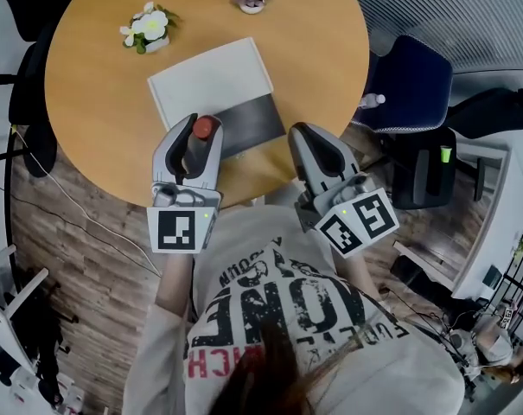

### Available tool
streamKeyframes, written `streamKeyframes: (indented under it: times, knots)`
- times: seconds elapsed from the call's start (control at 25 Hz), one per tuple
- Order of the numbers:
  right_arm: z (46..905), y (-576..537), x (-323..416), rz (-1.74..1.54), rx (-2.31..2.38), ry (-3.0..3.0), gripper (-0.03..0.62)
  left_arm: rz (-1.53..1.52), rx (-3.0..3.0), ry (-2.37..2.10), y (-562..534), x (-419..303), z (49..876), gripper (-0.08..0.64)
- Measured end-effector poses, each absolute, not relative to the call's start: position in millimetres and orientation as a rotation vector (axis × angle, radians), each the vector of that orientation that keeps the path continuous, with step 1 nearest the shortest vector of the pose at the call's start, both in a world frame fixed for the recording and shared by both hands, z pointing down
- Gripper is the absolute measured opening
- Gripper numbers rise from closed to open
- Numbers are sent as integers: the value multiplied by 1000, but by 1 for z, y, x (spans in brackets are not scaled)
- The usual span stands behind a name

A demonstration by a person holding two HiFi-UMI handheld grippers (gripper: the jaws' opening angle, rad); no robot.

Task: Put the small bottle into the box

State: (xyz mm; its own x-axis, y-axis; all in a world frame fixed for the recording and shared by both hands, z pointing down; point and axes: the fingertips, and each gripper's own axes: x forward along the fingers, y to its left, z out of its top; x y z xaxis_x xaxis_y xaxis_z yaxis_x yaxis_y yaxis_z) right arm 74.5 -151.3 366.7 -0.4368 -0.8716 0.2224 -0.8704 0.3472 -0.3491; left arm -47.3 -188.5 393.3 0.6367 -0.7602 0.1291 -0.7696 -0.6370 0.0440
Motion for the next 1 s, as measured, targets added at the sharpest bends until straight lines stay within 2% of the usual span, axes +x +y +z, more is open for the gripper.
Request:
streamKeyframes:
  times: [1.0]
  knots:
    - [382,-167,58,-734,-1684,2598,24,379,2793,-1092,-195,-32,481,149]
